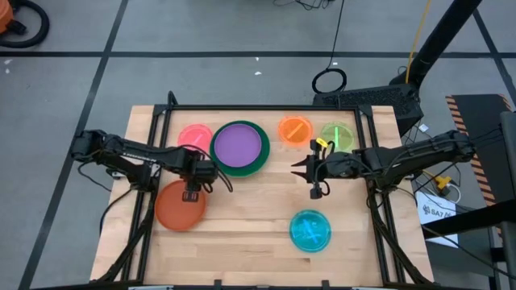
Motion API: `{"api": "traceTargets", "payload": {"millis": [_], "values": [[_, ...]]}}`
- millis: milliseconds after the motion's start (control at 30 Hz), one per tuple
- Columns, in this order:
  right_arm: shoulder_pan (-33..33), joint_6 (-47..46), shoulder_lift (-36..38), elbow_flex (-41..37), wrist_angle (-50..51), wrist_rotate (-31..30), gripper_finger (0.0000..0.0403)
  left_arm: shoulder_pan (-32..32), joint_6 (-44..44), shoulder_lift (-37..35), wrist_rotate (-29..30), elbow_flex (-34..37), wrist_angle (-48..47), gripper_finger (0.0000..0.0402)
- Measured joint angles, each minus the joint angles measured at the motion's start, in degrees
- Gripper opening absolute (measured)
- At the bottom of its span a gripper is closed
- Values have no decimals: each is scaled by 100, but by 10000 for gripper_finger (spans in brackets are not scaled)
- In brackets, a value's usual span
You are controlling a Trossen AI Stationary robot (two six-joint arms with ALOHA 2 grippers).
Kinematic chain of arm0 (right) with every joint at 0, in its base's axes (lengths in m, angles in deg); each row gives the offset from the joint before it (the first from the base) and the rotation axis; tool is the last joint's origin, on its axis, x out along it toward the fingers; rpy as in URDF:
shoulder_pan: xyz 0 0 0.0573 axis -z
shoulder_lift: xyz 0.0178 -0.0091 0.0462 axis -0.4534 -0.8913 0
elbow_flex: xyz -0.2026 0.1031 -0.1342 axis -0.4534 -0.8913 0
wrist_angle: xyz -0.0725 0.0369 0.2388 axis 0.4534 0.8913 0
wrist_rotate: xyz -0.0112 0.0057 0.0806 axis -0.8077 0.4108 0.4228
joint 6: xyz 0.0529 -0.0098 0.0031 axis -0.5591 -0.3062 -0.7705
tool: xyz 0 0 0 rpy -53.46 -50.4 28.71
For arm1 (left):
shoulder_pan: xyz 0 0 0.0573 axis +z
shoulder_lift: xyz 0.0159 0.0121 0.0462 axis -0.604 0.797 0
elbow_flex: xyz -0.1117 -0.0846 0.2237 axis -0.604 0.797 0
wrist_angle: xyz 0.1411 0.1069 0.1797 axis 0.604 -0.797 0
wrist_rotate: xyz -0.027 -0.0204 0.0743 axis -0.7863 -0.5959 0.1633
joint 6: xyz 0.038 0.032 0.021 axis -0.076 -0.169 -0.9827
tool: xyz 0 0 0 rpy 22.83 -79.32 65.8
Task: Stack plastic plates
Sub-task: Stack the left orange plate on top of the purple plate
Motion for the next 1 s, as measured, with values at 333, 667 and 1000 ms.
{"api": "traceTargets", "payload": {"millis": [333,667,1000], "values": [[-2,-2,2,0,1,0,82,0,2,110,-140,0,-26,147],[-2,-107,2,0,135,-1,82,-4,49,184,-262,204,222,147],[-2,-98,2,0,130,-1,82,-57,137,184,-374,225,300,147]]}}
